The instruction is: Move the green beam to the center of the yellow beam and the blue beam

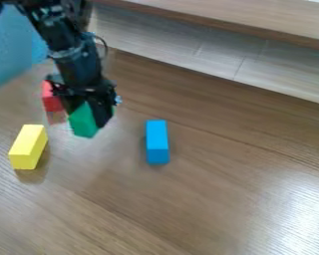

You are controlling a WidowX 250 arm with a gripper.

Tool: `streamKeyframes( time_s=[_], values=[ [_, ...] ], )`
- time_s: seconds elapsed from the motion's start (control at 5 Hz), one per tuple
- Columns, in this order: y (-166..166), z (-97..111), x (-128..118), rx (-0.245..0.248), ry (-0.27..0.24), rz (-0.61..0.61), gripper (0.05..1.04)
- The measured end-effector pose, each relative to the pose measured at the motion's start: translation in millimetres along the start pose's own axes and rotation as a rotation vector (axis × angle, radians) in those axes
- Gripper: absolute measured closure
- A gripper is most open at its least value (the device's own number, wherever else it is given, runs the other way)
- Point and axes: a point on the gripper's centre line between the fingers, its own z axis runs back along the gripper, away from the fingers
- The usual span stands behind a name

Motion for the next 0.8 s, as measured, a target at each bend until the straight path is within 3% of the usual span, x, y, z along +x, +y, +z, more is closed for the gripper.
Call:
streamKeyframes(
  time_s=[0.4,0.6,0.8],
  values=[
    [-3.7,-39.2,-3.7,0.047,0.06,-0.042,0.491],
    [-0.8,-47.7,-2.7,0.056,0.061,-0.055,0.491],
    [1.2,-49.3,0.0,0.063,0.056,-0.055,0.42]
  ],
)
